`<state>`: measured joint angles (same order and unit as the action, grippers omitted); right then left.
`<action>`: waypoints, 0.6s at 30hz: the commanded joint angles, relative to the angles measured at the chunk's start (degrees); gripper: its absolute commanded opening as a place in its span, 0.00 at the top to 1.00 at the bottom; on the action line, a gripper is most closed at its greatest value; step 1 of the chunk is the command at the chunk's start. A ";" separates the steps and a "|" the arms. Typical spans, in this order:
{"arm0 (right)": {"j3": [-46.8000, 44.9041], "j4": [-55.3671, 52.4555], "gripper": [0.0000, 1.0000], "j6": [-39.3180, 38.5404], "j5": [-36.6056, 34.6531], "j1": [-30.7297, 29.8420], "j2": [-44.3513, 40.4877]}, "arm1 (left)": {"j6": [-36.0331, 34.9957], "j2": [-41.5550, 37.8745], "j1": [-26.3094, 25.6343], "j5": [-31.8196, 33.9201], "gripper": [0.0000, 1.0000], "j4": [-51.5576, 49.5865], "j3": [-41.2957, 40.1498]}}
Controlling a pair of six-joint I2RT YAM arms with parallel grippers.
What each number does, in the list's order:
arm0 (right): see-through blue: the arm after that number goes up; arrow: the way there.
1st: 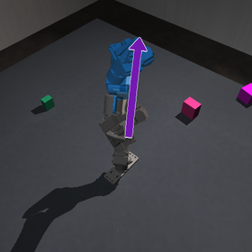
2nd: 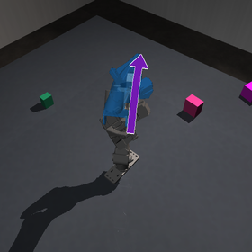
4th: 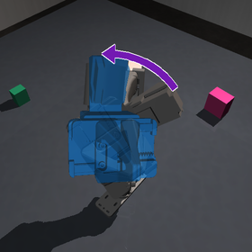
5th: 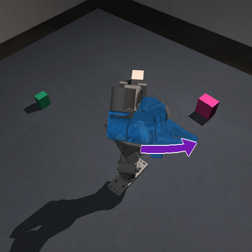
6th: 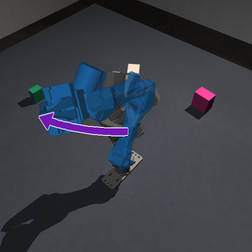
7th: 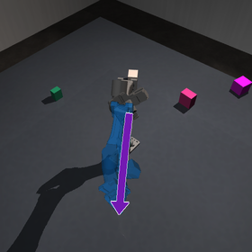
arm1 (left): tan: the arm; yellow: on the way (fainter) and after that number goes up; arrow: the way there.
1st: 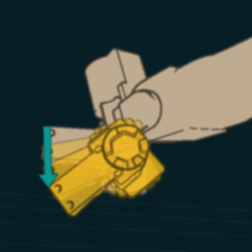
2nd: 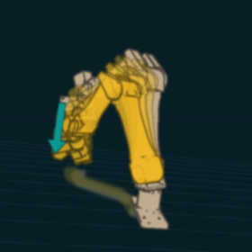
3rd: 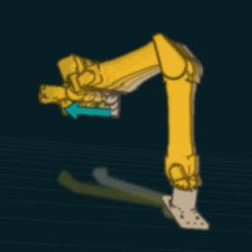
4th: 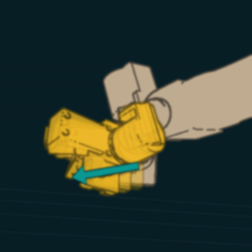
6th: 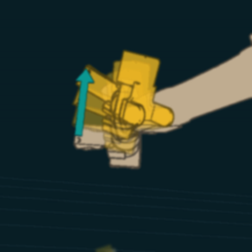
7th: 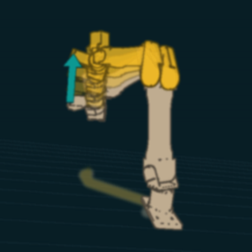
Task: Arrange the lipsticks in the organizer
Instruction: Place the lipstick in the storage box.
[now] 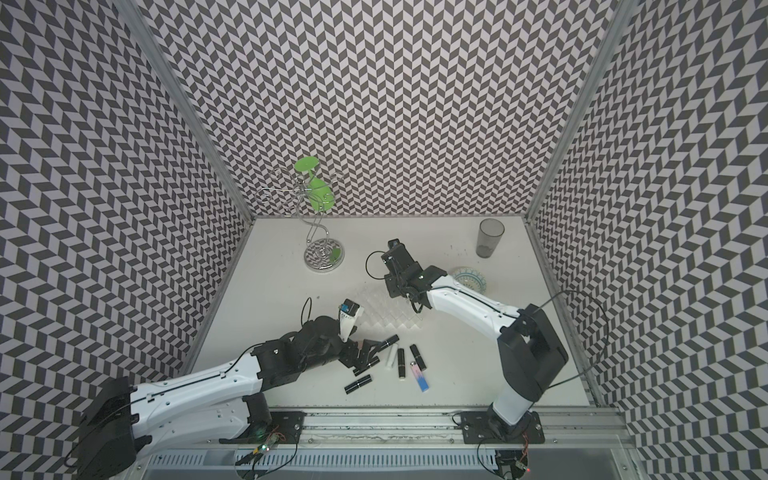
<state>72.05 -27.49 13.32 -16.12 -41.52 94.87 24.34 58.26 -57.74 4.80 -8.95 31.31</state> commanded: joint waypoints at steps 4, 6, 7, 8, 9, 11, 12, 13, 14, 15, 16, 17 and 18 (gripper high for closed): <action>-2.10 0.84 0.91 0.11 -2.25 -0.49 -1.98 | -0.23 0.34 -0.28 -0.40 0.00 0.85 0.46; -3.07 1.62 0.91 0.29 -2.09 -0.58 -3.31 | -0.17 0.60 -0.27 -0.48 0.00 0.83 0.53; -3.46 1.74 0.91 0.22 -2.07 -0.58 -3.52 | -0.17 0.70 -0.27 -0.49 0.00 0.77 0.59; -3.75 1.67 0.91 0.30 -2.12 -0.59 -3.43 | -0.20 0.78 -0.32 -0.47 0.00 0.77 0.62; -3.76 1.13 0.91 0.27 -2.30 -0.63 -3.09 | -0.22 0.72 -0.27 -0.49 0.00 0.77 0.68; -4.21 0.70 0.91 0.48 -2.46 -0.58 -3.00 | -0.21 0.52 -0.27 -0.49 0.00 0.70 0.59; -4.67 1.24 0.91 0.58 -2.30 -0.58 -3.33 | -0.17 0.47 -0.29 -0.36 0.00 0.72 0.47; -4.98 1.59 0.91 0.61 -2.10 -0.58 -3.70 | -0.18 0.45 -0.28 -0.32 0.00 0.77 0.52; -4.91 1.33 0.91 0.72 -2.14 -0.58 -3.91 | -0.21 0.53 -0.27 -0.27 0.00 0.70 0.49; -4.90 1.14 0.91 0.77 -1.94 -0.61 -3.95 | -0.24 0.65 -0.27 -0.31 0.00 0.73 0.48; -5.14 1.17 0.91 0.82 -1.81 -0.56 -4.12 | -0.26 0.78 -0.27 -0.28 0.00 0.69 0.56; -5.48 1.21 0.92 0.99 -1.97 -0.58 -4.16 | -0.26 0.87 -0.27 -0.31 0.00 0.63 0.56; -5.73 0.99 0.92 1.11 -2.07 -0.58 -4.04 | -0.28 0.97 -0.27 -0.32 0.00 0.69 0.60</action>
<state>68.05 -25.47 13.56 -17.37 -41.89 91.94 24.32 58.94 -57.74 4.80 -8.97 31.31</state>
